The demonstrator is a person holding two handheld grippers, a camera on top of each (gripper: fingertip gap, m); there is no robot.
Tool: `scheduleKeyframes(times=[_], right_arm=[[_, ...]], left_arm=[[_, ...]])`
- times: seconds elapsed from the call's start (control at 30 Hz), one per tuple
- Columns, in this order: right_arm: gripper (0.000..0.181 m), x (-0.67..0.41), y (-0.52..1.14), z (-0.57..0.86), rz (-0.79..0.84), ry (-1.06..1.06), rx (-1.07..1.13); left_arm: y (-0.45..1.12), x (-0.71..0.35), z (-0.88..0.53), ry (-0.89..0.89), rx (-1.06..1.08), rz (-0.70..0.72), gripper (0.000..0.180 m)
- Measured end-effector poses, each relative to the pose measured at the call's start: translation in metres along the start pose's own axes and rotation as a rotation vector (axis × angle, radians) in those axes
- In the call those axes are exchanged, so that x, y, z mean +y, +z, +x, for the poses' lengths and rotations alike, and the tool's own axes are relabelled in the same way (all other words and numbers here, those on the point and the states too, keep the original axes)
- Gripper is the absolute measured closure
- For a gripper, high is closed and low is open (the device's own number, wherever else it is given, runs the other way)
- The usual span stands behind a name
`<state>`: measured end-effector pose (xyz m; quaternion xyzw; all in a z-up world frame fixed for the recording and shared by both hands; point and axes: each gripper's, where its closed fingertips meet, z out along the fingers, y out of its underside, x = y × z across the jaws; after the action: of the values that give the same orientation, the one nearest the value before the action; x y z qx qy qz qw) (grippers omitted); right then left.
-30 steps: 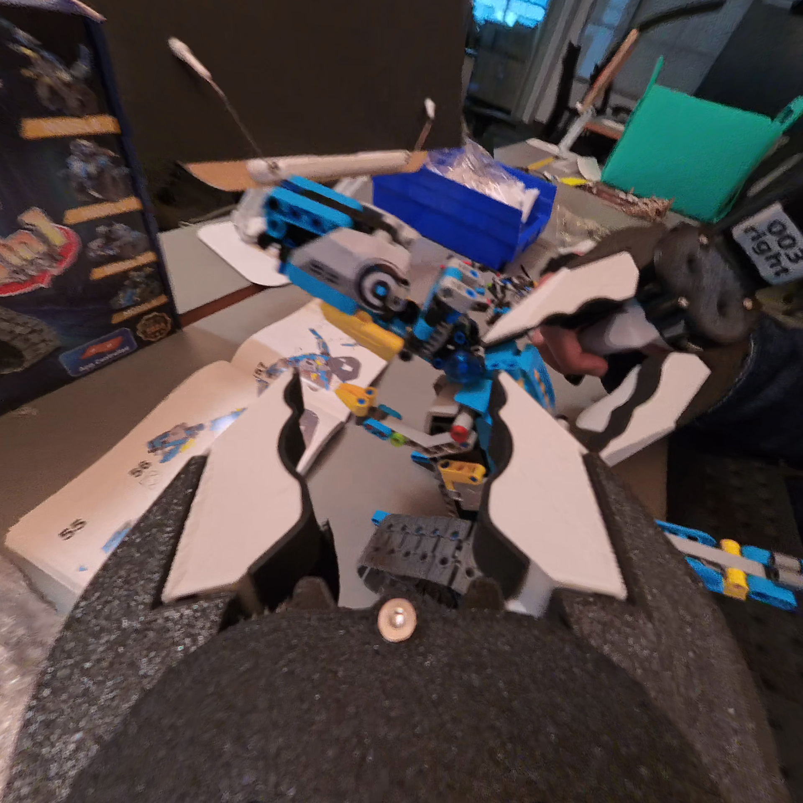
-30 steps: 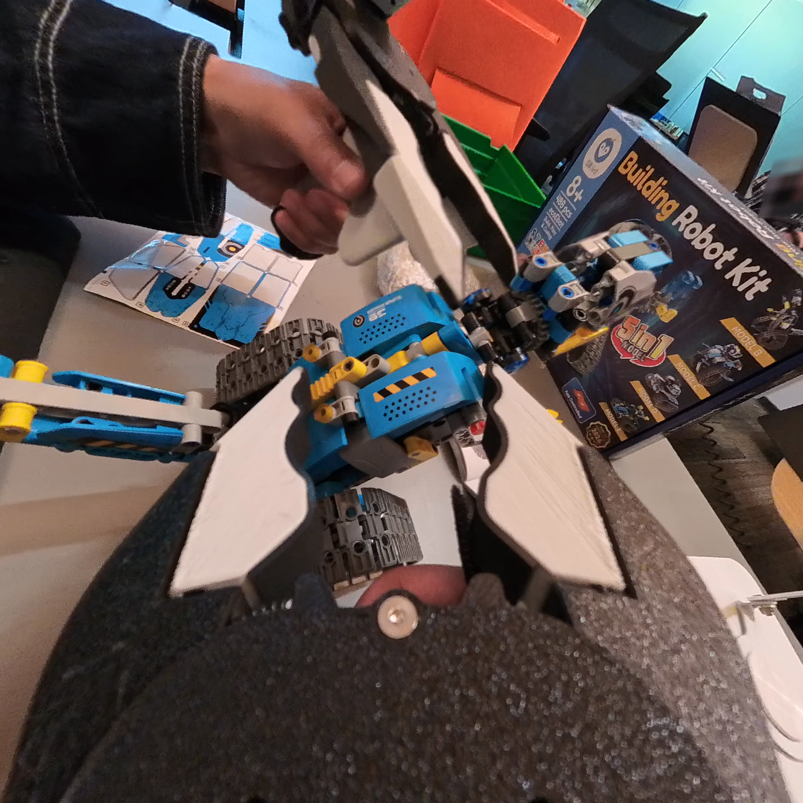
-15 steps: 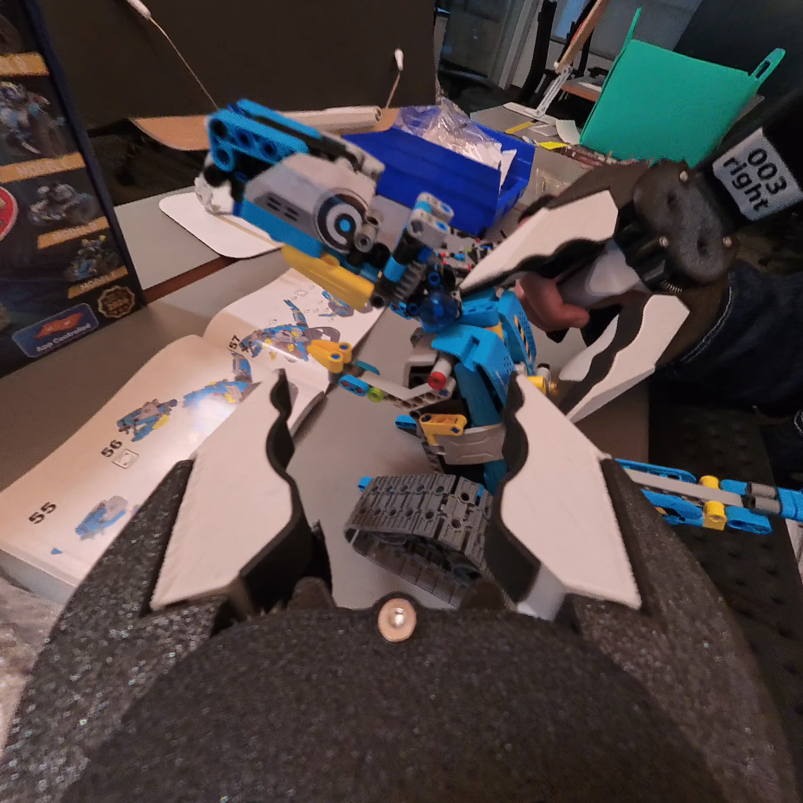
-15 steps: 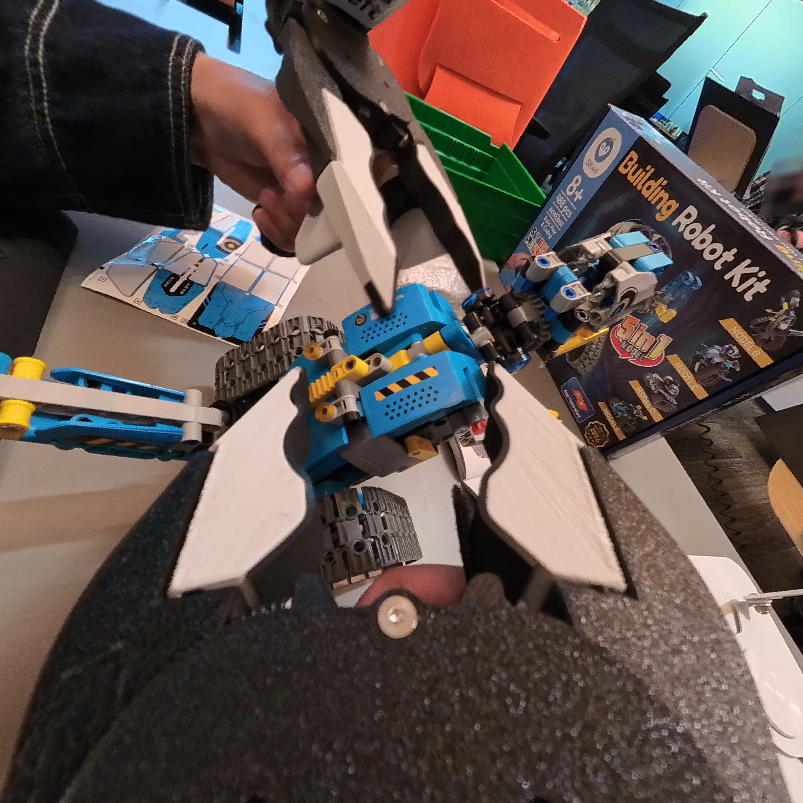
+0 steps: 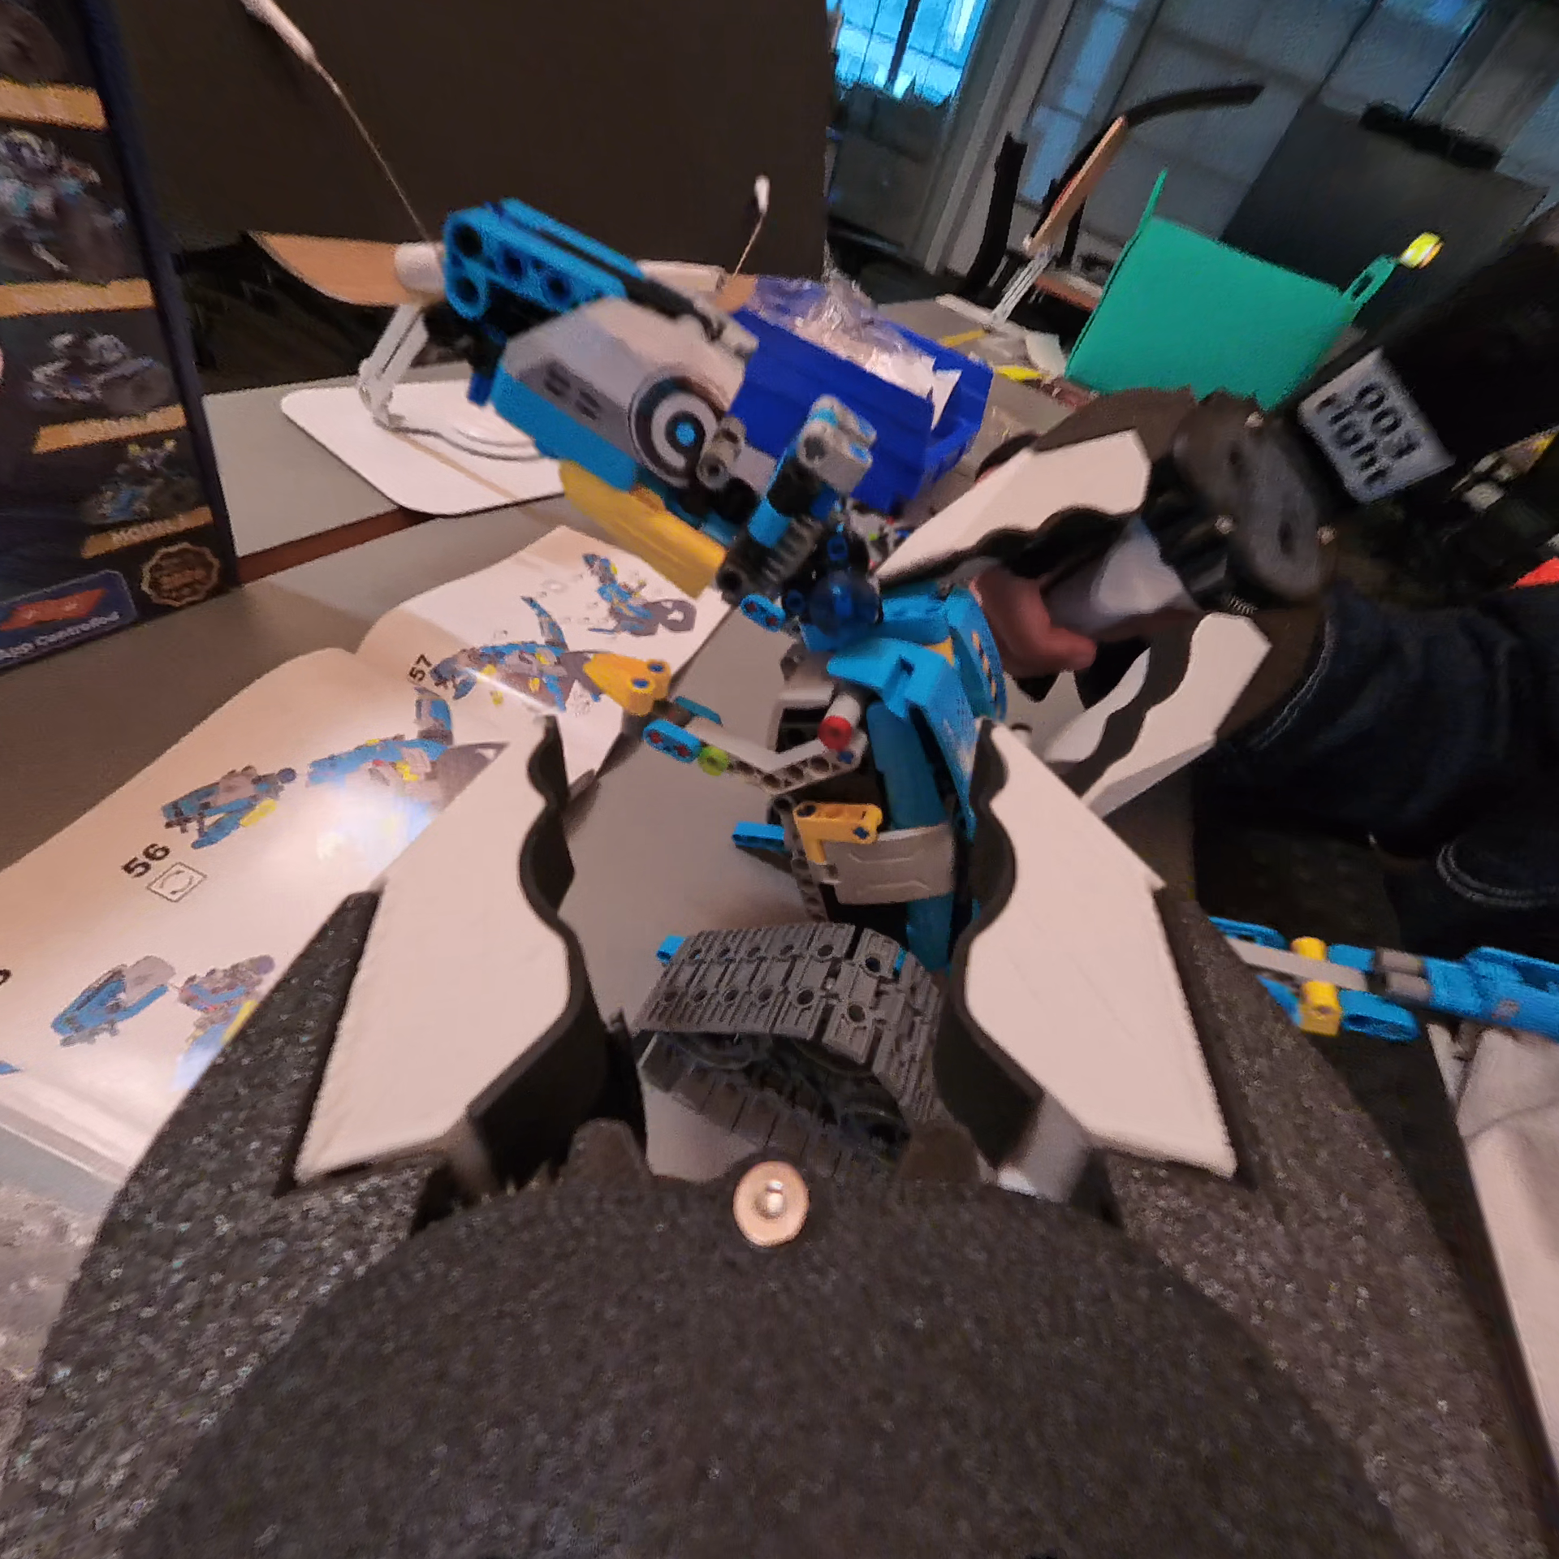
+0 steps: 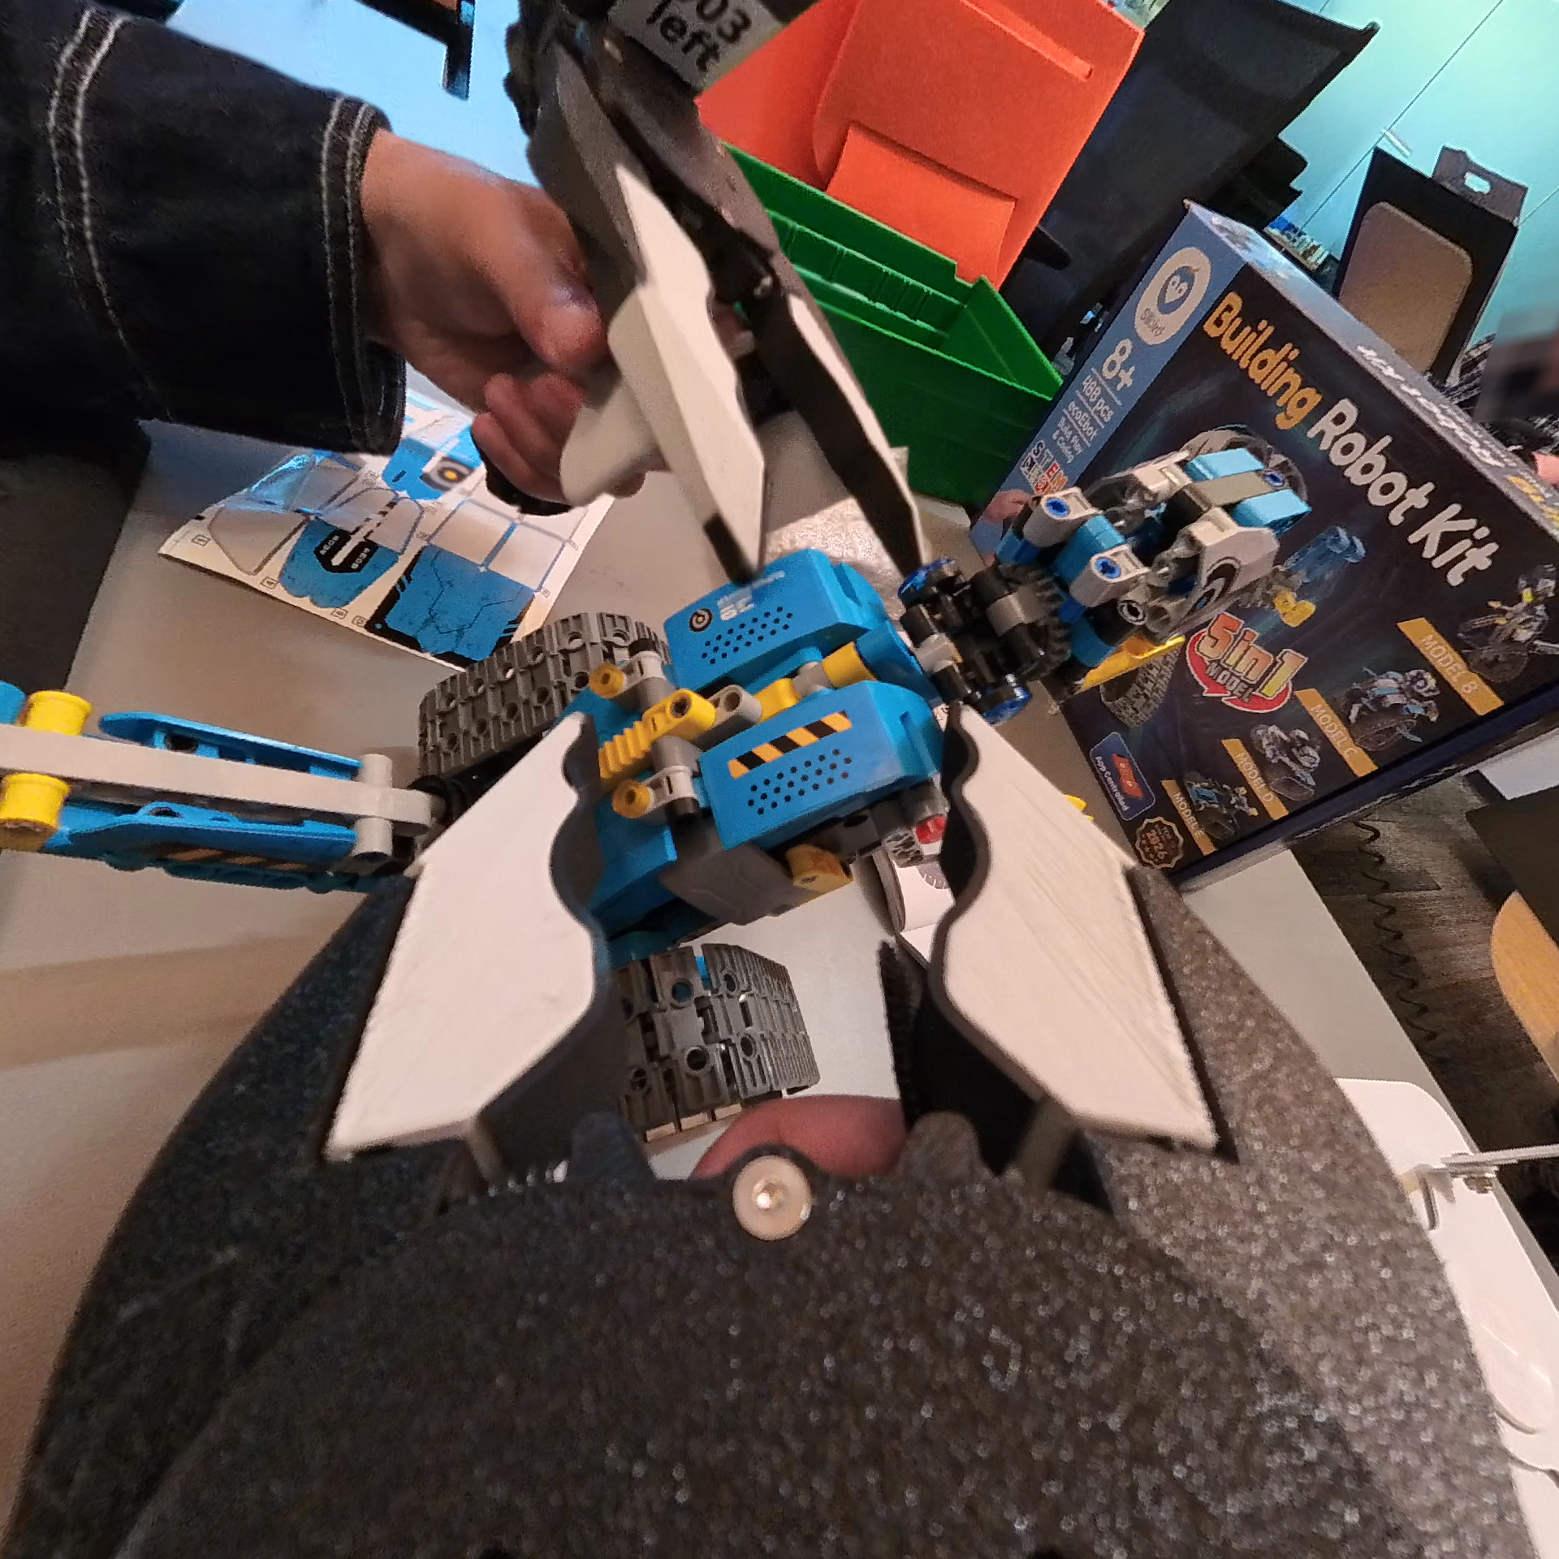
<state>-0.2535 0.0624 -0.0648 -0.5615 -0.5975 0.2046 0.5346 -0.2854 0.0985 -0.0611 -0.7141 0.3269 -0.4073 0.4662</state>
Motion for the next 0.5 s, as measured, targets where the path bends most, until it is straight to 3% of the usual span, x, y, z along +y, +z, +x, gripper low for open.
scheduleKeyframes(times=[0.23,0.3,0.37,0.5], right_arm=[[0.099,0.001,0.0,0.0,-0.004,-0.002,0.002],[0.1,0.0,0.0,0.0,0.0,0.001,-0.001],[0.1,0.0,0.0,0.0,-0.001,-0.002,0.001],[0.099,0.0,0.0,-0.001,-0.004,-0.004,0.0]], left_arm=[[-0.007,-0.012,-0.018,-0.038,-0.066,0.058,0.082],[-0.009,-0.008,-0.011,-0.039,-0.039,0.045,0.085],[-0.006,-0.001,0.005,-0.022,0.016,0.021,0.076],[0.008,0.017,0.009,0.06,-0.048,-0.045,0.074]])
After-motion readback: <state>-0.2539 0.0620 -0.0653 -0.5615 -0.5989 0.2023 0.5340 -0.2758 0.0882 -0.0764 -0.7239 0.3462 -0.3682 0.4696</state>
